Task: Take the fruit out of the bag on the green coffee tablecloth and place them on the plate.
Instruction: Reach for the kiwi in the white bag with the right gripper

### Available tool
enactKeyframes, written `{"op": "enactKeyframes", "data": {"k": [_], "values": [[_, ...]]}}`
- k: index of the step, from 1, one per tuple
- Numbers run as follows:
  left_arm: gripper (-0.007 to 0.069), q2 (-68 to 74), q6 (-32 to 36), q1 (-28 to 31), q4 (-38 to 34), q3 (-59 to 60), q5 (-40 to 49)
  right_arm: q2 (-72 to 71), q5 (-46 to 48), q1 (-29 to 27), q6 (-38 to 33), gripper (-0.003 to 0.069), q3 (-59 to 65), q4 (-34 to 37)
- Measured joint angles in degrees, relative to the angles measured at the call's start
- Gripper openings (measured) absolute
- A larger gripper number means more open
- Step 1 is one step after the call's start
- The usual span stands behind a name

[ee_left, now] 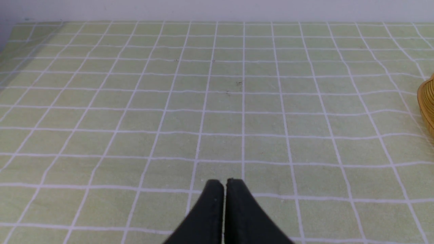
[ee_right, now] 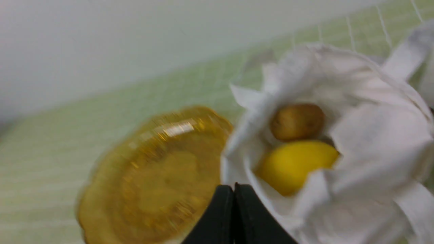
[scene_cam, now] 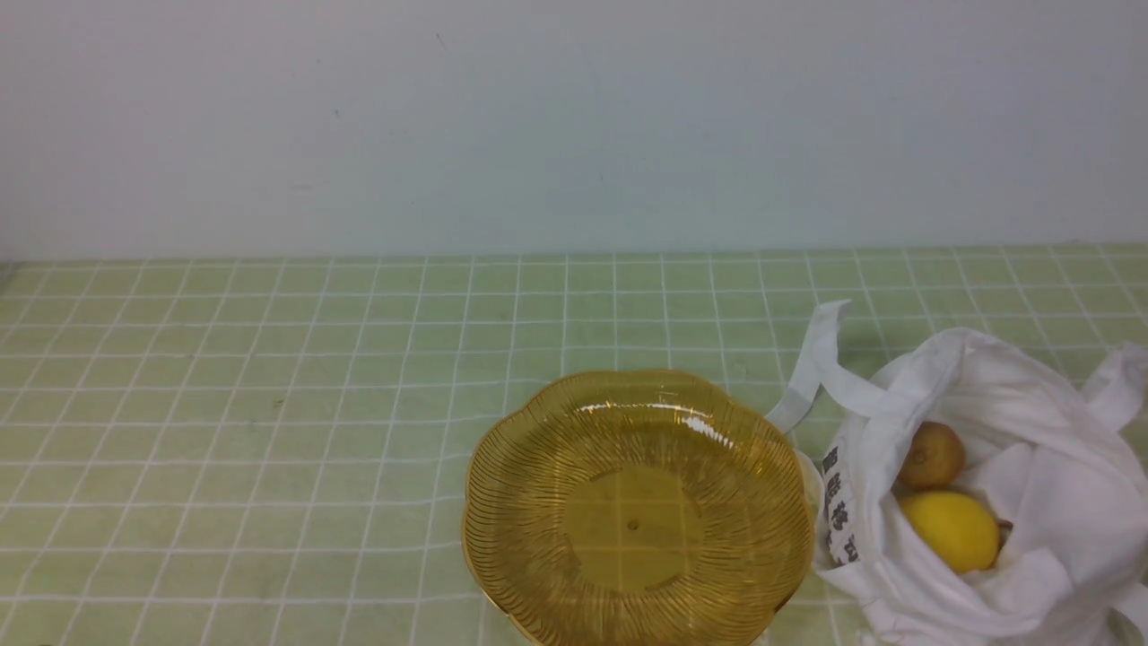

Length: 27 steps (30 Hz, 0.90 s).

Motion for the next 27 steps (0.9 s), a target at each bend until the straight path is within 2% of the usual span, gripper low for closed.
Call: {"op": "enactKeyframes", "data": {"k": [3,5,10,13,15,19,20,21,22,23,27], "values": [[-0.0008,0.0,0.0,0.0,0.0,0.0,0.0,10.46,4.3,0.0,0.21,-0.0012,-3.91,-5.55],[-0.0008,0.0,0.0,0.0,0.0,0.0,0.0,15.59,4.13,0.0,0.13,-0.001,-5.52,-6.02],[-0.0008,0.0,0.0,0.0,0.0,0.0,0.0,32.72,1.18,0.0,-7.46,-0.0003,-11.6,0.32],[-0.0008,0.0,0.0,0.0,0.0,0.0,0.0,43.61,0.22,0.0,-14.28,0.0026,-16.08,4.38],[-0.0008,0.0,0.0,0.0,0.0,0.0,0.0,47.5,-0.13,0.0,-15.93,0.0048,-17.76,4.61],[-0.0008,0.0,0.0,0.0,0.0,0.0,0.0,56.39,-1.2,0.0,-18.72,0.0159,-23.08,3.67],[-0.0008,0.0,0.0,0.0,0.0,0.0,0.0,56.72,-1.26,0.0,-18.72,0.0166,-23.08,3.57],[-0.0008,0.0,0.0,0.0,0.0,0.0,0.0,59.22,-1.95,0.0,-19.93,0.0239,-24.38,3.25],[-0.0008,0.0,0.0,0.0,0.0,0.0,0.0,59.22,-1.95,0.0,-20.09,0.0239,-24.49,3.23],[-0.0008,0.0,0.0,0.0,0.0,0.0,0.0,61.0,-3.04,0.0,-21.5,0.0311,-25.11,3.06],[-0.0008,0.0,0.0,0.0,0.0,0.0,0.0,64.49,-6.42,0.0,-23.76,0.0477,-25.57,3.06]]}}
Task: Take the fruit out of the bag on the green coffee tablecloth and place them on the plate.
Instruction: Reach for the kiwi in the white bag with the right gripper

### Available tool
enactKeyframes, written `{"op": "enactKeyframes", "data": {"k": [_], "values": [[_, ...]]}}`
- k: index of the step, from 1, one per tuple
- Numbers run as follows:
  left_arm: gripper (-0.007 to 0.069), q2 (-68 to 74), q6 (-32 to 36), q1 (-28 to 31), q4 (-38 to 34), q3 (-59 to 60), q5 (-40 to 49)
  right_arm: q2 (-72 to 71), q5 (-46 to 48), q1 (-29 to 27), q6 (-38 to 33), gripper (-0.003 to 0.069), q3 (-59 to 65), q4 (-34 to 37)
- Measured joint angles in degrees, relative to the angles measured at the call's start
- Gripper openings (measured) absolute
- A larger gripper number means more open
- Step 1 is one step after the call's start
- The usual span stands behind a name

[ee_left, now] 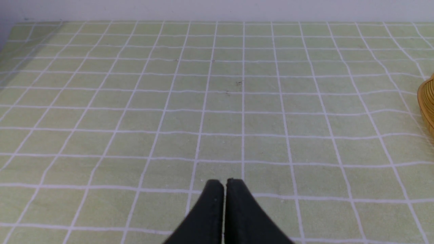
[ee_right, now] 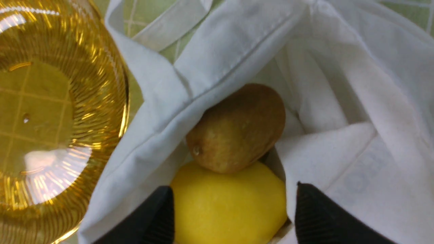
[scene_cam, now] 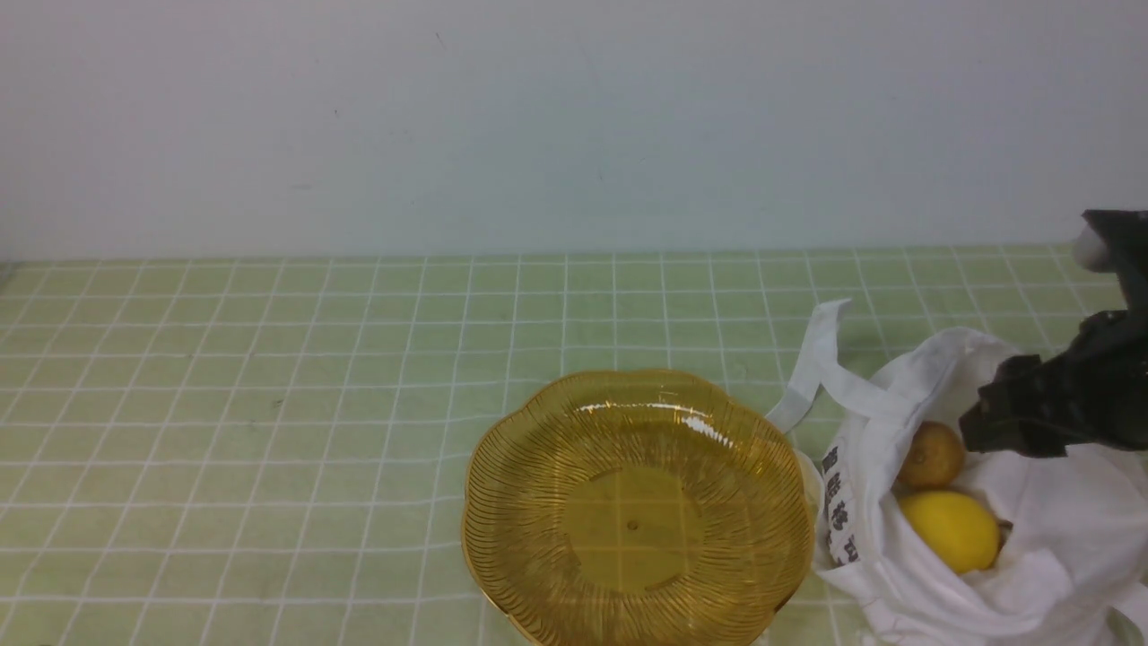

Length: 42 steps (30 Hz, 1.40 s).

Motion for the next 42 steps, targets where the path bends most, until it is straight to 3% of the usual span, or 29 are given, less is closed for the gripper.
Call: {"op": "enactKeyframes", "data": {"k": [4,10,25,33,42], "values": [[-0.0008,0.0,0.0,0.0,0.0,0.0,0.0,3.37,-1.85,0.3,-0.47,0.0596,-0.02,0.25],[-0.0008,0.0,0.0,0.0,0.0,0.0,0.0,7.2,-5.27,4.71,-2.27,0.0633,-0.02,-0.48],[-0.0008,0.0,0.0,0.0,0.0,0.0,0.0,12.27,-10.68,7.04,-2.54,0.061,-0.24,-6.11],[-0.0008,0.0,0.0,0.0,0.0,0.0,0.0,15.05,-11.55,7.22,-2.67,0.0515,-0.41,-6.95],[-0.0008,0.0,0.0,0.0,0.0,0.0,0.0,8.01,-4.84,7.31,-0.89,0.0505,-0.41,-11.26]]}}
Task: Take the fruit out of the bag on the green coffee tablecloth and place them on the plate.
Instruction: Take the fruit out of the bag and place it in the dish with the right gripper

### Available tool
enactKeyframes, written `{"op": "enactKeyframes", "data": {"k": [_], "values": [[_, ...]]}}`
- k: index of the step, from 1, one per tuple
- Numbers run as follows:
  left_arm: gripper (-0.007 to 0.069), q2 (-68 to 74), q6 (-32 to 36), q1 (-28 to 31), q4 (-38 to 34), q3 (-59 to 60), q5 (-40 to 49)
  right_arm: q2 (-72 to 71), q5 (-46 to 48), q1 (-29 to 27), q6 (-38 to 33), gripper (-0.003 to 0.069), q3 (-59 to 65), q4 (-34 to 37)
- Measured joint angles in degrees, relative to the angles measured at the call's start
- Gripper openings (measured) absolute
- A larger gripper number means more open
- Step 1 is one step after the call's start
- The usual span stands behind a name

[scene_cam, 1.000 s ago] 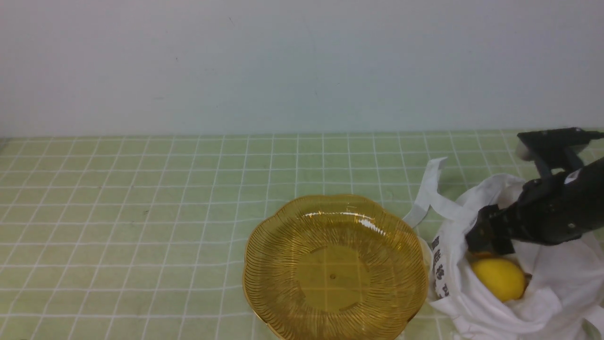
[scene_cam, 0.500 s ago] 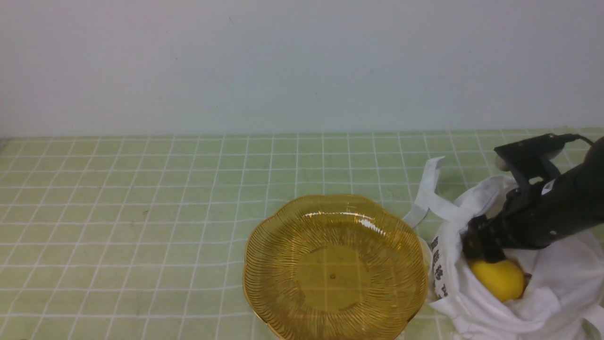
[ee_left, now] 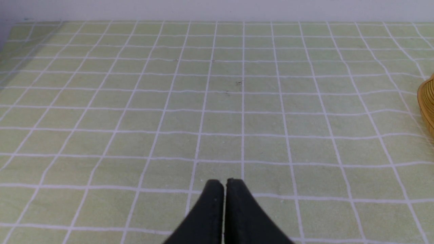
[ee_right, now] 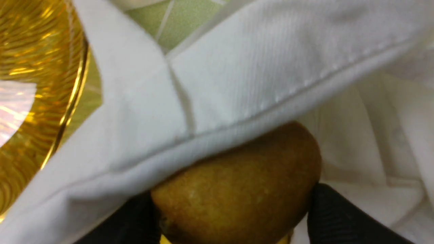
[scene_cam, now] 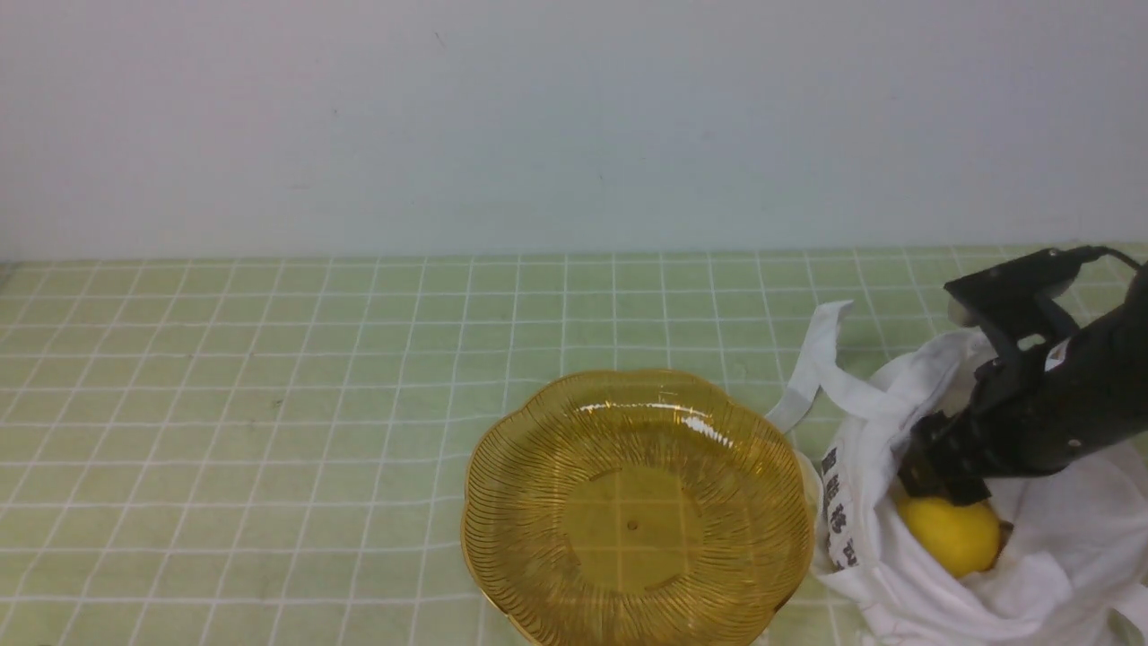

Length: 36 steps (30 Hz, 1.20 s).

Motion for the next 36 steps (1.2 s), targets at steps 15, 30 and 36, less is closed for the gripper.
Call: {"op": "enactKeyframes", "data": {"k": [15,30,36], "values": [[-0.0008,0.0,0.0,0.0,0.0,0.0,0.0,-15.0,11.21,5.34,4.08,0.0505,0.0,10.76],[-0.0008,0.0,0.0,0.0,0.0,0.0,0.0,2.31,-23.54,23.62,-2.18,0.0527,0.0,17.29],[-0.0008,0.0,0.0,0.0,0.0,0.0,0.0,7.12,-26.87,23.74,-2.13,0.0679,0.0,17.47]]}}
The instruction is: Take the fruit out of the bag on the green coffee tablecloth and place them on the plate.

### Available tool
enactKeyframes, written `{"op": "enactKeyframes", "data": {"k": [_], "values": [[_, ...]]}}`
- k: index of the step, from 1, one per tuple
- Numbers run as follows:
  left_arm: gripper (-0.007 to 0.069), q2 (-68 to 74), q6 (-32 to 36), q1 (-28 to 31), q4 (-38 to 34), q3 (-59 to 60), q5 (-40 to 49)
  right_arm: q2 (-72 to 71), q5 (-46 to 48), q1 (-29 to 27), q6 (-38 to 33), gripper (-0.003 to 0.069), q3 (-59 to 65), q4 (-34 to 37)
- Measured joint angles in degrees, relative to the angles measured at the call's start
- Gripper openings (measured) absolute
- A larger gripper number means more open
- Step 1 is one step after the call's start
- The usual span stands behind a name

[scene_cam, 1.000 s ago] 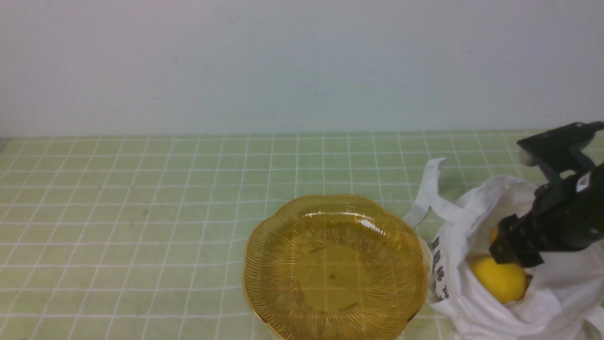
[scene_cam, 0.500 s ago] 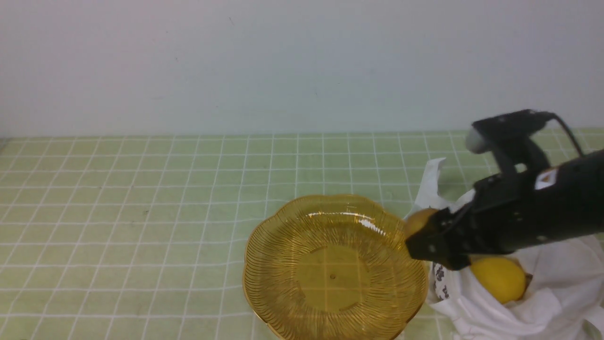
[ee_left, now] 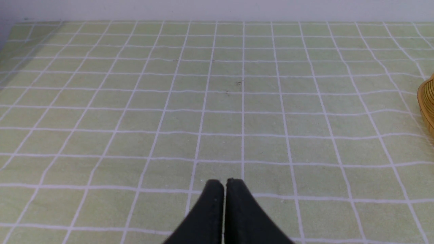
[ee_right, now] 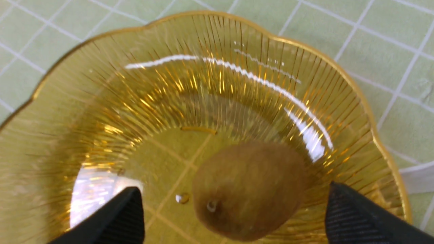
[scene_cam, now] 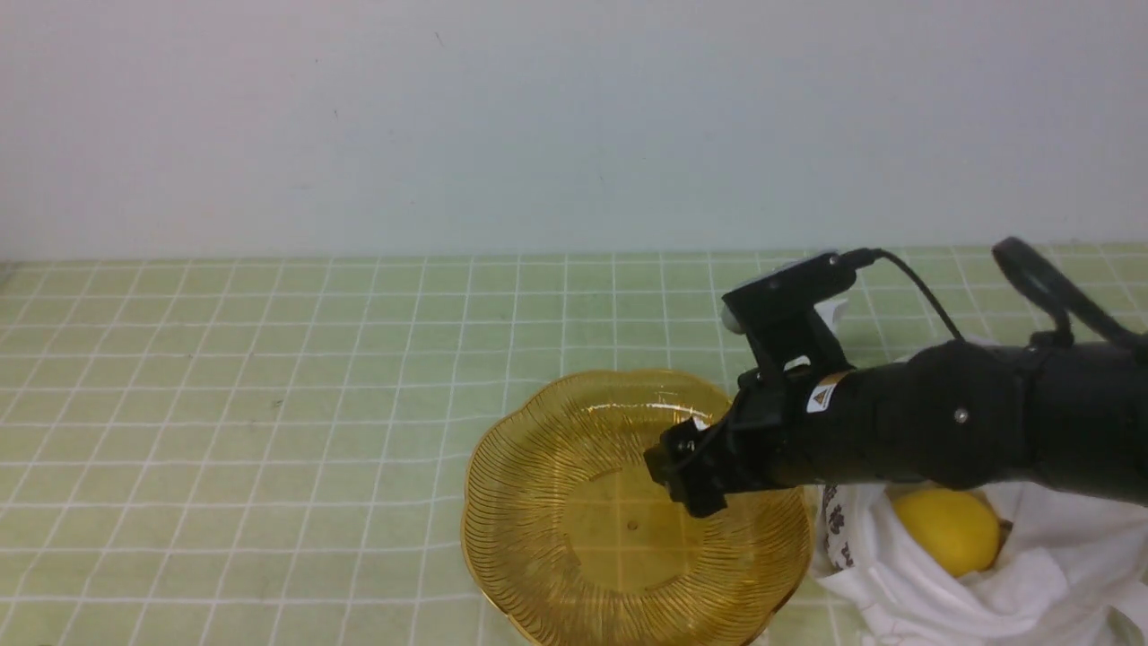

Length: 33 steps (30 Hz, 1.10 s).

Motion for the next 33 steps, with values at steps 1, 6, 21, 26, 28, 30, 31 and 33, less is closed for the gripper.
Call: {"op": "enactKeyframes", "data": {"k": [1,6,21,26,28,30,31,33], "values": [[-0.0008,0.0,0.0,0.0,0.0,0.0,0.0,0.16,0.53,0.0,0.0,0.0685,0.0,0.0],[-0.0008,0.0,0.0,0.0,0.0,0.0,0.0,-2.07,4.06,0.0,0.0,0.0682,0.0,-0.05],[-0.0008,0.0,0.0,0.0,0.0,0.0,0.0,-31.74,46.84,-7.52,6.62,0.004,-11.41,-13.7],[-0.0008,0.0,0.0,0.0,0.0,0.0,0.0,-42.47,50.27,-8.74,12.54,-0.0009,-7.72,-19.16],[-0.0008,0.0,0.0,0.0,0.0,0.0,0.0,-47.18,49.16,-8.74,14.2,-0.0012,-4.6,-20.27],[-0.0008,0.0,0.0,0.0,0.0,0.0,0.0,-54.09,45.05,-8.74,15.56,-0.0013,1.23,-20.77],[-0.0008,0.0,0.0,0.0,0.0,0.0,0.0,-56.77,42.65,-8.74,15.69,-0.0014,3.87,-20.9],[-0.0008,0.0,0.0,0.0,0.0,0.0,0.0,-60.63,38.85,-8.74,15.84,-0.0014,7.67,-20.96]]}}
